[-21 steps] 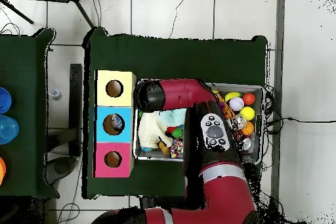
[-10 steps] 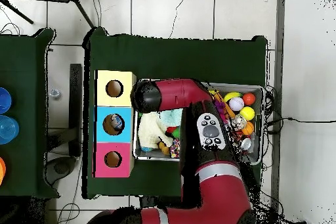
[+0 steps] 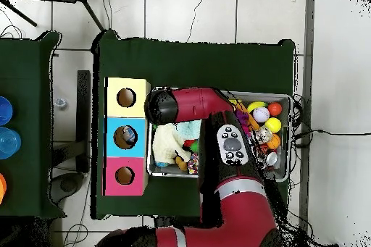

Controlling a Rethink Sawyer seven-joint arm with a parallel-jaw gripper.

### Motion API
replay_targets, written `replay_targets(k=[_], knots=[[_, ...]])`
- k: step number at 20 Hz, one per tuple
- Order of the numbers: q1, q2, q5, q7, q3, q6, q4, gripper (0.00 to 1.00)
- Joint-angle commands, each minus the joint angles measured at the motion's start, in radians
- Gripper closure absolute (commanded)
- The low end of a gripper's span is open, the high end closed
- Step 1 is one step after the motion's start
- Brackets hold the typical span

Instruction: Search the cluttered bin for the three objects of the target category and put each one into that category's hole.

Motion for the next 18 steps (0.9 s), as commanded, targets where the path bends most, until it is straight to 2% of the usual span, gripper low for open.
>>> replay_targets(k=[1, 5, 13, 18], knots=[[-0.022, 0.052, -0.068, -0.129, 0.053, -0.048, -0.035, 0.0], [-0.027, 0.059, -0.069, -0.139, 0.057, -0.044, -0.03, 0.0], [-0.009, 0.157, -0.097, -0.139, 0.042, -0.069, -0.12, 0.0], [-0.01, 0.162, -0.106, -0.143, 0.042, -0.058, -0.131, 0.0]])
